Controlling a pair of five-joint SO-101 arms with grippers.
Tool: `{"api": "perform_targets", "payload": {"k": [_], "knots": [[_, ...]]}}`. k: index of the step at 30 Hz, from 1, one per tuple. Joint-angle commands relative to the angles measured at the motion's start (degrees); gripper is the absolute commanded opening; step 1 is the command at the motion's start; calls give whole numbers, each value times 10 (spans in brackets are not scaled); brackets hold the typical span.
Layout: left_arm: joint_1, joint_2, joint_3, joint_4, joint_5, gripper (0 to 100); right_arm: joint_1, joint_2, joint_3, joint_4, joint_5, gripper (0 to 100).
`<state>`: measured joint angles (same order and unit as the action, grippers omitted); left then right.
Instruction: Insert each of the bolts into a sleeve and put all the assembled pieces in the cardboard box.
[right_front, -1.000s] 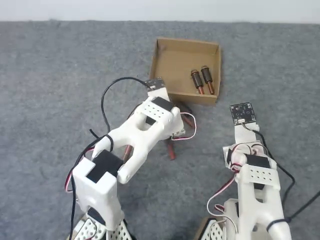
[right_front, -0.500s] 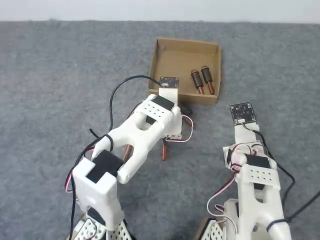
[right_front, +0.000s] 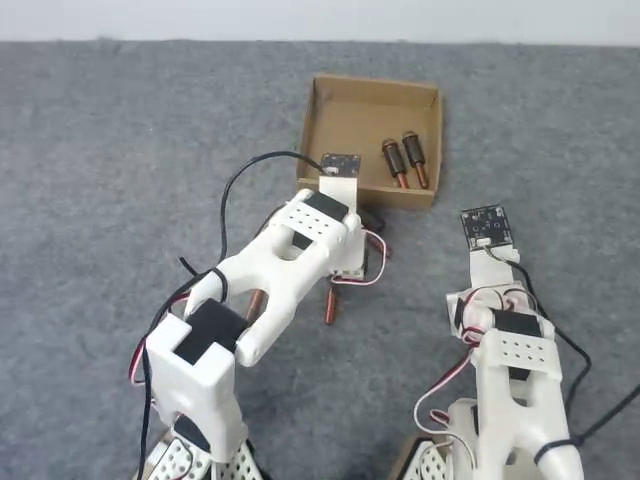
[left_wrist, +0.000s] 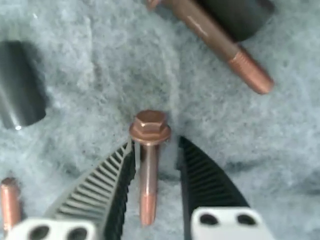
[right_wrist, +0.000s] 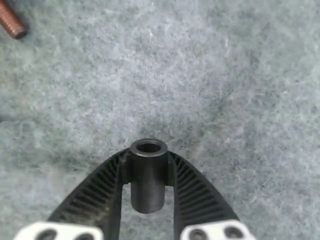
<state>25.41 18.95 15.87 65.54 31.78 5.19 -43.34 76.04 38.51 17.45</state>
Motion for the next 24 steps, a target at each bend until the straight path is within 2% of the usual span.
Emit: {"api": "perform_targets", "payload": {"k": [1,7,12,17,20,24], "knots": [[-3,-10,12,-43,-4,77,-1,-16,-4,-6,13,6],[-2,11,9,-49,-2,11,-1,-16,-4,-6,13,6],[0,35,-27,-11,-2,10,-1,-16,-4,-5,13,6],[-11,9,-22,-8,-3,10,-1,-16,-4,-5,11,6],[-26,-43,20,-47,-5,10,-2,-16,-4,-5,9,6],[-48,-122,108,-149,-6,10,-6,-22,-4,-5,7,6]]}}
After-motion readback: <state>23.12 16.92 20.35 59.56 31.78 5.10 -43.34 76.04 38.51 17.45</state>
